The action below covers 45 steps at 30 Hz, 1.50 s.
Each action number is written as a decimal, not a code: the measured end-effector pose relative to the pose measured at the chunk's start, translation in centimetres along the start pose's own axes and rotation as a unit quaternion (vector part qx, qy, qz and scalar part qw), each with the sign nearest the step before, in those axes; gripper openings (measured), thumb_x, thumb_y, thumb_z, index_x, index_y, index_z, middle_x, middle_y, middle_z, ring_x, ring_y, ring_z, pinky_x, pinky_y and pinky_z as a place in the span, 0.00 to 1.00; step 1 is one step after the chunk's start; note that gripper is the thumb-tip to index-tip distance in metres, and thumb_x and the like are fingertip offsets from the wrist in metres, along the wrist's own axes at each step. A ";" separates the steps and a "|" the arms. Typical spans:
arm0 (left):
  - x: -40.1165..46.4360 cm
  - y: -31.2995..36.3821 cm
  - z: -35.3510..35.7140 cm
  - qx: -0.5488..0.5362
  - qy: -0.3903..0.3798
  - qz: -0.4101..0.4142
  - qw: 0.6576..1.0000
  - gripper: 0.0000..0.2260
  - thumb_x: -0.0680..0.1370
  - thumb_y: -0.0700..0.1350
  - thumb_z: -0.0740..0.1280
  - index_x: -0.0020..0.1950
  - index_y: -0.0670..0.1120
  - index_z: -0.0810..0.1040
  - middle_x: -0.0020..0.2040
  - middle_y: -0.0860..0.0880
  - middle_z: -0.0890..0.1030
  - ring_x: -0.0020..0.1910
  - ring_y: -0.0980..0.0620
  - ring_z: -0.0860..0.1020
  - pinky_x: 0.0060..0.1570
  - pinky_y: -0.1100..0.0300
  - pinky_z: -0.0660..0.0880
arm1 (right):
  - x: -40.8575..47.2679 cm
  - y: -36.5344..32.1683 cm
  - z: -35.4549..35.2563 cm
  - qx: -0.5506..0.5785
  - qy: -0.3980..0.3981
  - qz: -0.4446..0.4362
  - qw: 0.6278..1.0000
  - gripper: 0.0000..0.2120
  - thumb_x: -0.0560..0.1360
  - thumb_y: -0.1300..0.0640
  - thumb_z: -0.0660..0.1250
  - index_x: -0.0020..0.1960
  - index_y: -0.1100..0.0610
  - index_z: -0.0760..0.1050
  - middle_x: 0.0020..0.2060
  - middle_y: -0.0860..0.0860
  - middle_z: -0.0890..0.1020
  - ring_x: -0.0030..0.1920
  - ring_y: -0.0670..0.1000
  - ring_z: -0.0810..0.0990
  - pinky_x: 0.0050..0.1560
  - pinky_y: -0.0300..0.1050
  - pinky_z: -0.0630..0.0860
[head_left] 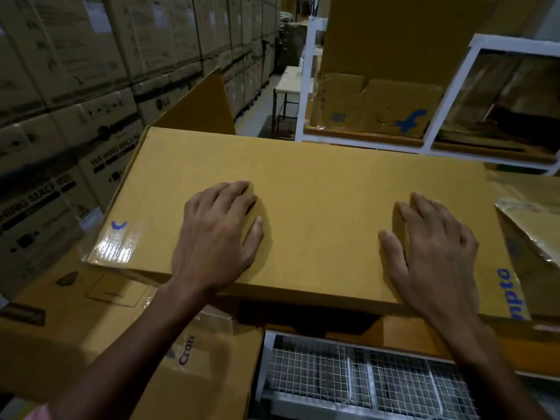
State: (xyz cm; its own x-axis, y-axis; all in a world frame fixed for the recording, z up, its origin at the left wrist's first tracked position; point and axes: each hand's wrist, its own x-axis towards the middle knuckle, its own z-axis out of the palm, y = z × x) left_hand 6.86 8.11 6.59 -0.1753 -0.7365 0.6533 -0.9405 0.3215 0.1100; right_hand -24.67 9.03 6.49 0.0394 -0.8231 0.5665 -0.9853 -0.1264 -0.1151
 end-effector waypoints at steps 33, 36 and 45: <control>-7.2 -5.1 13.0 0.059 -0.179 -0.089 0.978 0.25 0.82 0.63 0.51 0.71 0.51 0.74 0.60 0.46 0.80 0.62 0.43 0.76 0.63 0.42 0.71 | 0.0 -4.3 15.1 0.048 -0.210 -0.056 0.975 0.23 0.82 0.37 0.53 0.68 0.48 0.74 0.63 0.51 0.72 0.64 0.52 0.70 0.64 0.53 0.69; -5.8 -5.5 12.7 0.062 -0.176 -0.086 0.979 0.20 0.84 0.58 0.55 0.65 0.50 0.79 0.50 0.46 0.84 0.51 0.43 0.81 0.53 0.46 0.75 | 2.0 -6.1 15.9 0.059 -0.225 -0.059 0.971 0.22 0.83 0.39 0.56 0.69 0.50 0.73 0.63 0.52 0.72 0.64 0.53 0.69 0.65 0.54 0.70; -1.0 -11.6 11.6 0.181 -0.236 -0.056 0.953 0.24 0.82 0.62 0.51 0.68 0.52 0.76 0.64 0.48 0.80 0.68 0.46 0.74 0.72 0.27 0.49 | 4.4 -9.0 18.4 0.087 -0.264 -0.065 0.958 0.25 0.83 0.38 0.53 0.75 0.48 0.66 0.69 0.53 0.67 0.69 0.54 0.66 0.71 0.57 0.64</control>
State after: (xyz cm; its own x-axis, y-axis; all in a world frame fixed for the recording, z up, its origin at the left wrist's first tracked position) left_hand 14.57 -1.77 -4.07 -0.0982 -0.9672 0.2344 -0.9848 0.0606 -0.1626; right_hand -12.55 -3.63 -4.94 0.2835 -0.9539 0.0987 -0.9254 -0.2991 -0.2327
